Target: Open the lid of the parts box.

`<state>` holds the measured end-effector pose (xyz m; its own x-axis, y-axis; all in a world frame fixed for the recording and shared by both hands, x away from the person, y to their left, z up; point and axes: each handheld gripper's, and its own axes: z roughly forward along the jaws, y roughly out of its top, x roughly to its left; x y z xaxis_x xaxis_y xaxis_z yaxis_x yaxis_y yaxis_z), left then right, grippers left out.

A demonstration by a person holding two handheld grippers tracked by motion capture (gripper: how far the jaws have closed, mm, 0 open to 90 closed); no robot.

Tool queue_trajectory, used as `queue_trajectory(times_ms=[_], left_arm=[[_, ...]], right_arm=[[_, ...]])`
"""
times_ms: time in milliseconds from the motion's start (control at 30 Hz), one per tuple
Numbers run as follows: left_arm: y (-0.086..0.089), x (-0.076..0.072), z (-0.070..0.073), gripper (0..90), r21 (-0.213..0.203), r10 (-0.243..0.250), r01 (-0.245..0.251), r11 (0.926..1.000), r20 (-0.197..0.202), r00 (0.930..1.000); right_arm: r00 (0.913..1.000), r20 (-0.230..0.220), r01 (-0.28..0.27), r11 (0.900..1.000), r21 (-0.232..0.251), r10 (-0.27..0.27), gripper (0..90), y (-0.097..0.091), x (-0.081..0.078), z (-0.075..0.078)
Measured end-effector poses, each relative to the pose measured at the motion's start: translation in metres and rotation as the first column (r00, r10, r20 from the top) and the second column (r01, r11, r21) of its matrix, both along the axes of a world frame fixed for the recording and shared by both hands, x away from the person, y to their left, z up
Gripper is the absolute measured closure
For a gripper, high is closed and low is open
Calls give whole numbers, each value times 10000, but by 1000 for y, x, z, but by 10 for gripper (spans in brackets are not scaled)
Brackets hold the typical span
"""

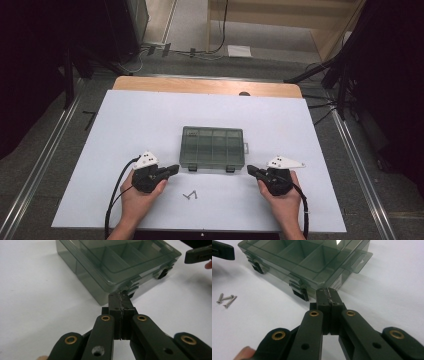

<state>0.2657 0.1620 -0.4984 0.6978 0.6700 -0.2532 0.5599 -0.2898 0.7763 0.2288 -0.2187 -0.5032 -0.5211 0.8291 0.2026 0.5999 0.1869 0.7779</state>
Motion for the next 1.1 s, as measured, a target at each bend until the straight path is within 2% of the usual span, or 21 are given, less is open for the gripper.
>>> queue_trajectory(times_ms=[100, 267, 333, 667, 800, 1100], left_arm=[[-3, 0, -1, 900, 107, -64, 65, 9999, -88, 9999], [-3, 3, -1, 900, 65, 96, -94, 9999, -229, 9997], [-3, 4, -2, 900, 67, 253, -252, 9997, -232, 9994], [-4, 6, -1, 900, 78, 395, -393, 9992, -206, 9990], [-4, 7, -1, 900, 105, 331, -328, 9994, -247, 9991], [-4, 8, 0, 900, -58, 356, -358, 9993, -205, 9992]], right_arm=[[9999, -81, -61, 10000, -59, 61, 900, 1, 1, -1], [9997, -208, -155, 9996, -242, 150, 900, 4, 1, -3], [9997, -212, -146, 9993, -338, 139, 900, 4, 1, -3], [9998, -129, -138, 9963, -844, 128, 900, 11, 5, -7], [9999, -106, 18, 9967, -806, -26, 900, 11, 6, -7], [9999, -109, -19, 9963, -858, 10, 900, 12, 6, -6]])
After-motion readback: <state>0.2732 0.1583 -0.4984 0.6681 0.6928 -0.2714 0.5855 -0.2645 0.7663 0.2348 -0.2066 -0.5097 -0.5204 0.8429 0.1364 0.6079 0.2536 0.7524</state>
